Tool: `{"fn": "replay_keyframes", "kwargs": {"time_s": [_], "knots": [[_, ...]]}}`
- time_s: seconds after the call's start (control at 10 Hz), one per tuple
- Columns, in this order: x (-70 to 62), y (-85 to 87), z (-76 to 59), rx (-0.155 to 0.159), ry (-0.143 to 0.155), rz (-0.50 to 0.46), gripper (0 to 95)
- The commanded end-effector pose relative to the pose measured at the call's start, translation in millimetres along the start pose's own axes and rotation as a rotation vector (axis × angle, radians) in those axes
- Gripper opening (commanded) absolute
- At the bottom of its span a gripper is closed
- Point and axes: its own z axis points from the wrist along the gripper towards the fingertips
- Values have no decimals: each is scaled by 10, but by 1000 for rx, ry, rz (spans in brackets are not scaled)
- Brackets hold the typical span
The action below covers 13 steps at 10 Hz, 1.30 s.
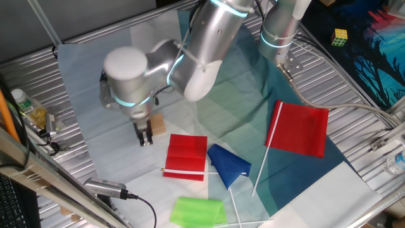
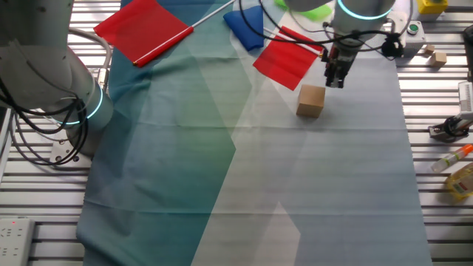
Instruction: Approach and touch the side of the small block
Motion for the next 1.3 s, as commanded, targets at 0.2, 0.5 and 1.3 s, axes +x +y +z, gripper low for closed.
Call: {"fn": "replay_keyframes", "kwargs": {"time_s": [0.2,0.5,1.3], "knots": [[7,11,-4,-2,5,0,0],[51,-60,2,2,4,-21,0],[64,-39,-23,2,8,-23,0]]}}
